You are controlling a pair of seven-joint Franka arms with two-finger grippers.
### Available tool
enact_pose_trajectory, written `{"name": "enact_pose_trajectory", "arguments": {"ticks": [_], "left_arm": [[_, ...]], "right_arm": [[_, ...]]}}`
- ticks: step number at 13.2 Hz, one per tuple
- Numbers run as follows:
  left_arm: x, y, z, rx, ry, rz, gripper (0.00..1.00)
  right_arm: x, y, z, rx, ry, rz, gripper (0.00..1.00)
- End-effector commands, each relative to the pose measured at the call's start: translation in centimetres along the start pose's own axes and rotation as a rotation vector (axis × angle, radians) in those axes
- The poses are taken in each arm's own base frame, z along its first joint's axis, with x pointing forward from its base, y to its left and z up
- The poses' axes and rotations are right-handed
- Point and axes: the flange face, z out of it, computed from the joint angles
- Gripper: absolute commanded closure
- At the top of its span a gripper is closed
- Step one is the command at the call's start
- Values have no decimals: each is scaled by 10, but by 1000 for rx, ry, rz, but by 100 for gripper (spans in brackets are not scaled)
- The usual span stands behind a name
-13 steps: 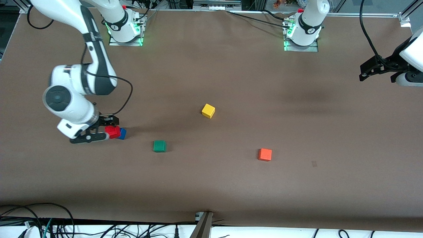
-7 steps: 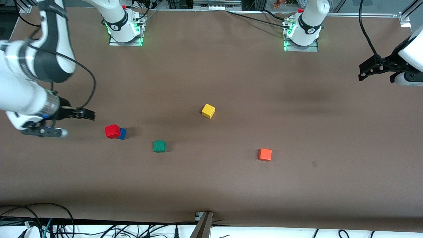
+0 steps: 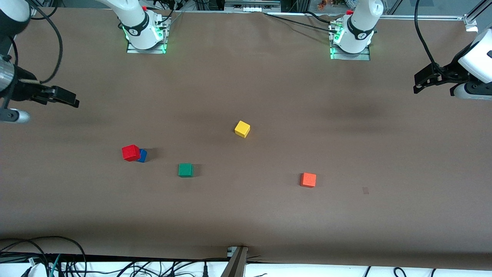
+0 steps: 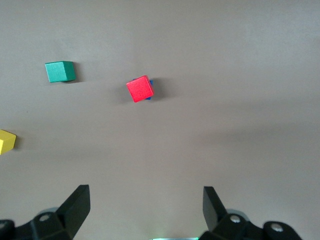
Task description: Pass red block to right arm, stack on blue
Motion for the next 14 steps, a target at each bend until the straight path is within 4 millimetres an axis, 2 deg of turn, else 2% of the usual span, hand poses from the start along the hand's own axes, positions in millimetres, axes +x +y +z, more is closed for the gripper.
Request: {"name": "enact_pose_trajectory", "arguments": {"ticks": [1,2,3,4,6,14], "left_arm": [[-1,3,-7,-18,-3,-8,0],[-1,3,-7,-18,-3,-8,0],[-1,3,-7,-18,-3,-7,0],[-1,3,-7,-18,-3,-7,0],[-1,3,-7,-18,-3,-7,0],[-3,3,-7,-18,-11,-8,0]], "right_arm": [[-12,5,-2,-39,1,-13,0],[-17,8,0,-42,7,-18,0],[-27,22,0,-28,37,-6,0],[-38,28,0,-28,73,-10,0],[-50,24,3,-48,101,-13,0],[-37,30,1,-57,71,-11,0]]}}
